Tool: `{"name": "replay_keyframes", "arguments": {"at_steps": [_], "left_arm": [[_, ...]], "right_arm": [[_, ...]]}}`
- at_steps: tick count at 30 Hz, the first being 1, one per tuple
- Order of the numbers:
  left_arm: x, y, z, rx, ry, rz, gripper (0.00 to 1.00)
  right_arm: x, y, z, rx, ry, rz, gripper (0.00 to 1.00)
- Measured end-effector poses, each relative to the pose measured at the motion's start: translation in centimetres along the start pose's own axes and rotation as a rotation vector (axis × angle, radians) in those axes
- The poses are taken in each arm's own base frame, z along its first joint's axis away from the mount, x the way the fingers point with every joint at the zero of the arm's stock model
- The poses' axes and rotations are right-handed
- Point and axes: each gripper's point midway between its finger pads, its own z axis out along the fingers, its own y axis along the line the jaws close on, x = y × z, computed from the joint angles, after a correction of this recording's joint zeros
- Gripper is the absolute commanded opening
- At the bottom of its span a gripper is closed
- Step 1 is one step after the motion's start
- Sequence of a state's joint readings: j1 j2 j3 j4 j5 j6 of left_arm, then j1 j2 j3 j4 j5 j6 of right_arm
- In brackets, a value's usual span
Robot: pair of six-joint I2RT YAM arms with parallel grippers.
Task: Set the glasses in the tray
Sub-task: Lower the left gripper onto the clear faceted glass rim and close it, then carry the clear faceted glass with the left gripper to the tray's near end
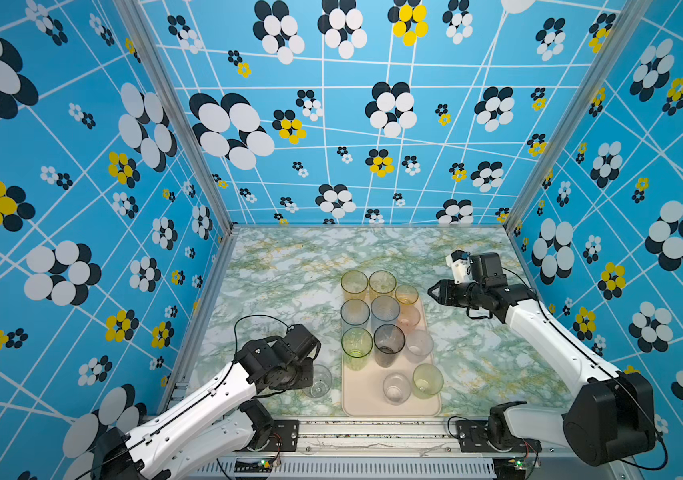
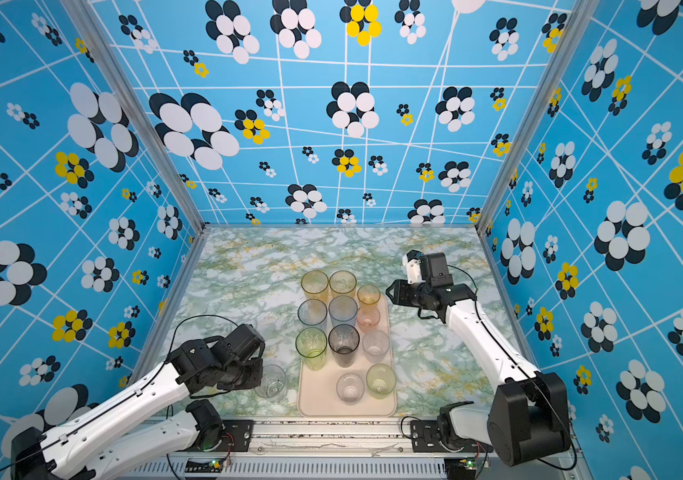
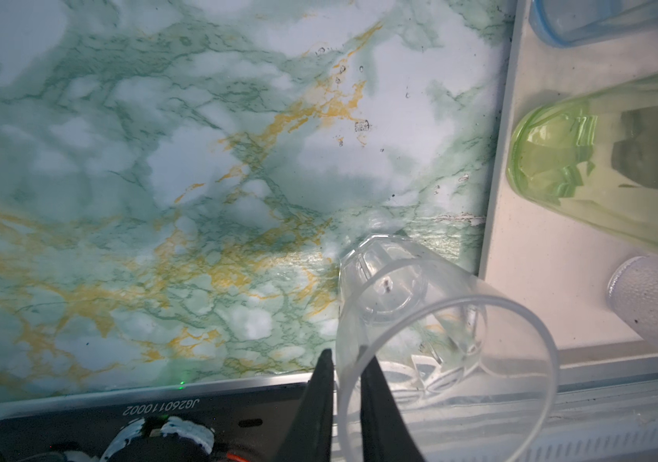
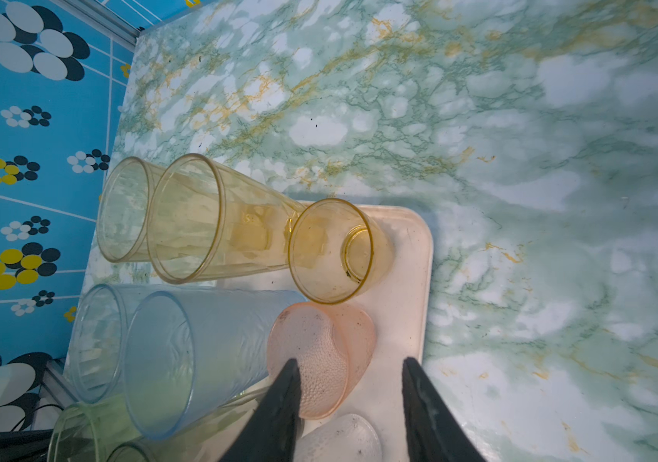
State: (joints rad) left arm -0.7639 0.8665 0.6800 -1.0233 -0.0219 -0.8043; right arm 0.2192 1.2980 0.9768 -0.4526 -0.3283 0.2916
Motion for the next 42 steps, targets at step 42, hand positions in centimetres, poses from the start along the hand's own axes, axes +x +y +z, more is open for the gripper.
{"name": "replay_keyframes", "arguments": {"at_steps": [42], "left_arm": [[2.0, -4.3, -5.0, -0.070, 0.026, 0.361, 0.02]], "right_arm": [[0.0, 0.0, 0.0, 0.001, -0.001, 0.000, 0.43]]}}
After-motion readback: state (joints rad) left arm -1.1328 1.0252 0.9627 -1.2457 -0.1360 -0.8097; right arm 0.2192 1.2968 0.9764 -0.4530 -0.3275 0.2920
